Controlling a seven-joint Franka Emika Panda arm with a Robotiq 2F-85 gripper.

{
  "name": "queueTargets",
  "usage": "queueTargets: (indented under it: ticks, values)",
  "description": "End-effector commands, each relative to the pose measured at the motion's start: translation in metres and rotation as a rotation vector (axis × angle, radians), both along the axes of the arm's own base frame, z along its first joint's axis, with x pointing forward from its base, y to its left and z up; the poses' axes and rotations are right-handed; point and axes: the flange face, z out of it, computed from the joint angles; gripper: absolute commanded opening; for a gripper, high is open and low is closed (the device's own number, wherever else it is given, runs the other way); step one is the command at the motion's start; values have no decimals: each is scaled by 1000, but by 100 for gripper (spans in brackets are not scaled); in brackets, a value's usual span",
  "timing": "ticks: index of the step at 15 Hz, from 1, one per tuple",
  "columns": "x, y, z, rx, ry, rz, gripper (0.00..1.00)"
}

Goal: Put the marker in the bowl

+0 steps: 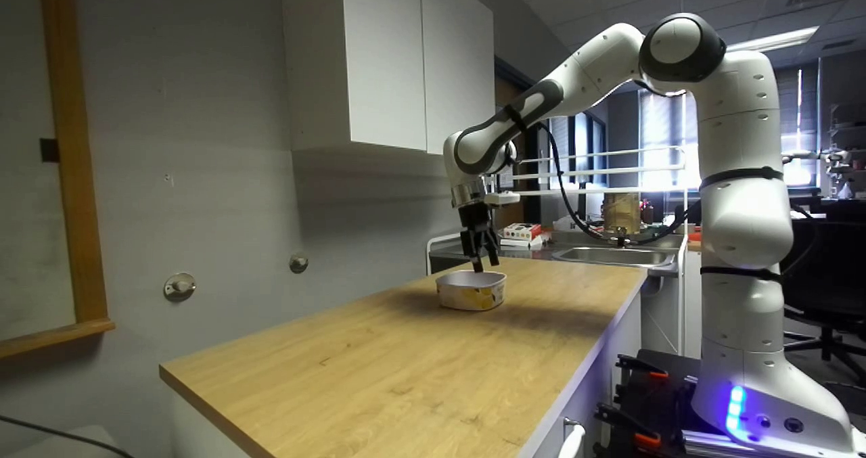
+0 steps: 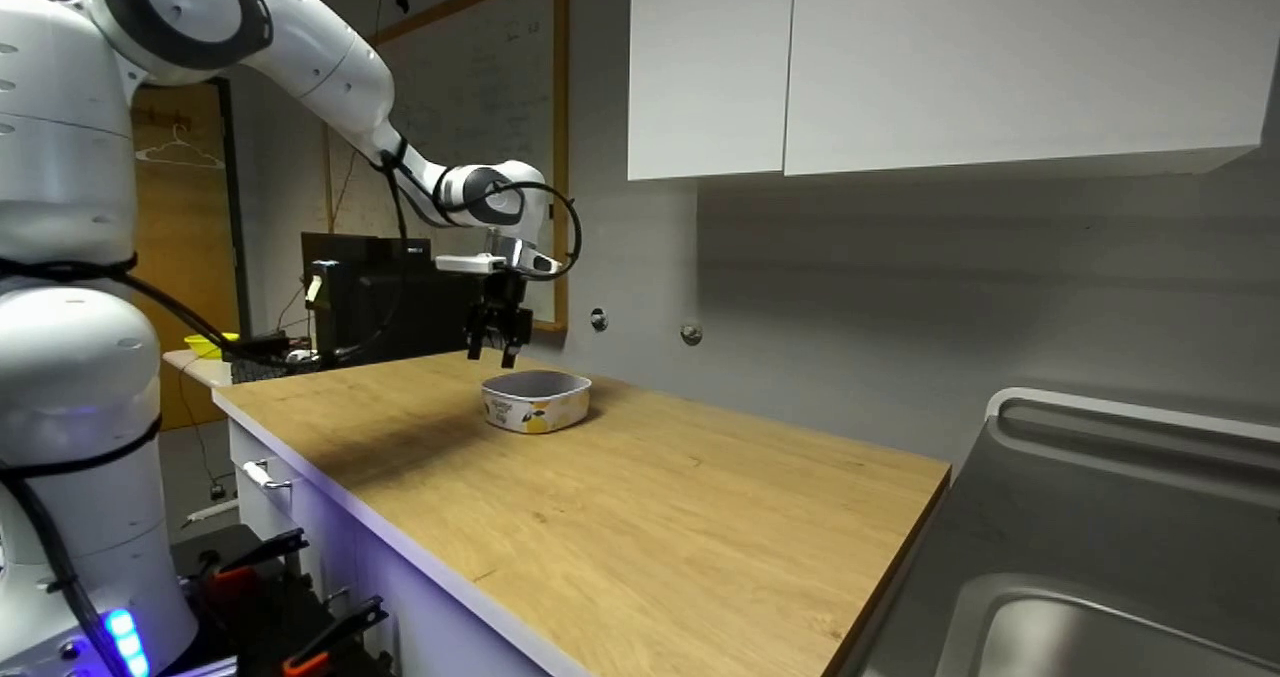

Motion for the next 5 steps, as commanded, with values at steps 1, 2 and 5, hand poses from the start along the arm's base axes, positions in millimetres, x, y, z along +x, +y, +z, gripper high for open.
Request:
queueTargets:
  ticks: [1, 2, 5]
  values:
    - [-16, 12, 22, 29, -51, 26, 100]
    - [-19, 14, 27, 36, -67, 31, 100]
    - [-35, 15, 42, 66, -126, 31, 100]
